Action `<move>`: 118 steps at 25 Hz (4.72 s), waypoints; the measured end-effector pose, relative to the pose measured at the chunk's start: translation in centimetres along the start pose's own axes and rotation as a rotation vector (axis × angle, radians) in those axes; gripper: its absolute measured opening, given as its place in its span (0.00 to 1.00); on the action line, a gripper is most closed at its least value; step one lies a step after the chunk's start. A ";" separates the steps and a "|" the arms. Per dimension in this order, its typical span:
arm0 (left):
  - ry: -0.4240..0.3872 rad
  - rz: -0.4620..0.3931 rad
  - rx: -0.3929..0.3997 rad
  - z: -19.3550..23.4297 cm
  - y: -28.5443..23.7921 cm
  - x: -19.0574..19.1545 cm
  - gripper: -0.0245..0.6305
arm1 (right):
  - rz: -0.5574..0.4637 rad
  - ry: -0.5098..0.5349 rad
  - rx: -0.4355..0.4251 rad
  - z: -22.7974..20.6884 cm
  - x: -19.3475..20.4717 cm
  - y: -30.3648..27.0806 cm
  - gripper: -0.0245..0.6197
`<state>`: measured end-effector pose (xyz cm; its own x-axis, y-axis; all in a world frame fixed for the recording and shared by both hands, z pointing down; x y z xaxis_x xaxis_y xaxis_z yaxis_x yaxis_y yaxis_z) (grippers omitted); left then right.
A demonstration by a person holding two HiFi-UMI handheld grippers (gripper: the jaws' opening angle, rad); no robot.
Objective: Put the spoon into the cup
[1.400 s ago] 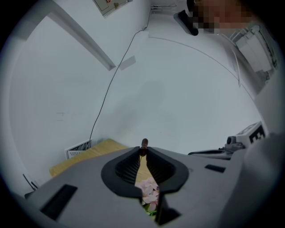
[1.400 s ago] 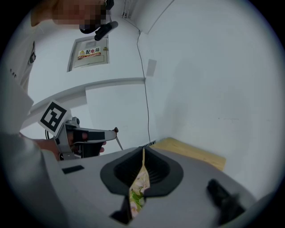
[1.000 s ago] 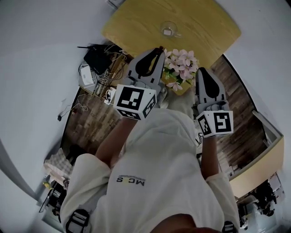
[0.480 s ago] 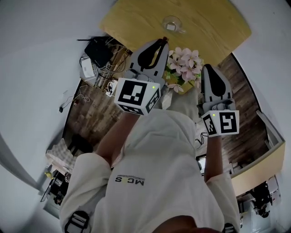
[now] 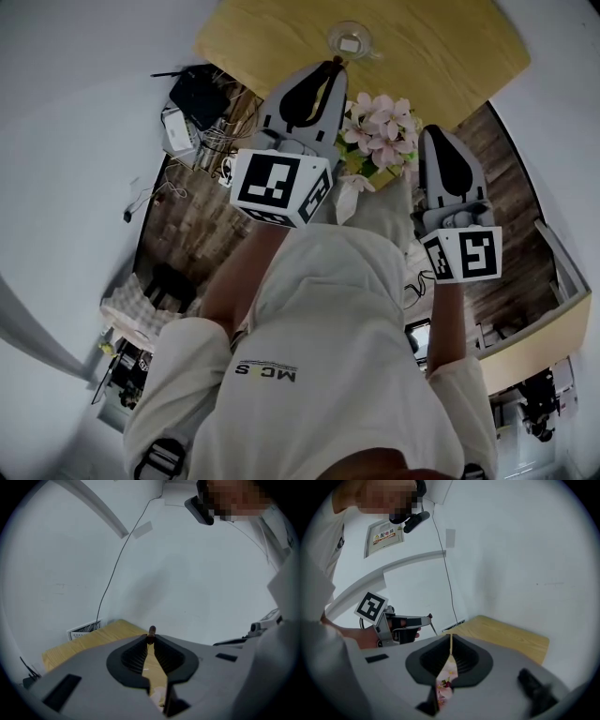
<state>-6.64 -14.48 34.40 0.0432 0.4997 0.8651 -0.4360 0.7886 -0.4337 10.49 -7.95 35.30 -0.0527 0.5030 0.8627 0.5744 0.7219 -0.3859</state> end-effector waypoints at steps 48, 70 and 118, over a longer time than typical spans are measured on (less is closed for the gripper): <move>0.033 0.247 -0.041 3.5 -8.5 8.6 0.12 | 0.033 -0.147 -0.006 -3.5 3.8 -4.0 0.09; 0.033 0.311 -0.082 3.4 -7.5 10.6 0.13 | 0.014 -0.158 0.006 -3.3 4.0 -2.6 0.09; -0.074 0.057 0.043 -3.0 7.4 0.3 0.06 | -0.172 0.072 0.119 2.0 -4.7 5.6 0.09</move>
<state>-7.14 -7.43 30.66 -0.0487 0.5142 0.8563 -0.4740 0.7427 -0.4730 12.31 -5.35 28.43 -0.0805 0.3350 0.9388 0.4617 0.8473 -0.2627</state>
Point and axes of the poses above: the fingertips, and each gripper's own axes: y backward along the fingers, z to its left, x out of its underside, the point moved 5 cm from there along y, backward along the fingers, and after that the axes turned 3 degrees about -x, right-handed, at the moved point
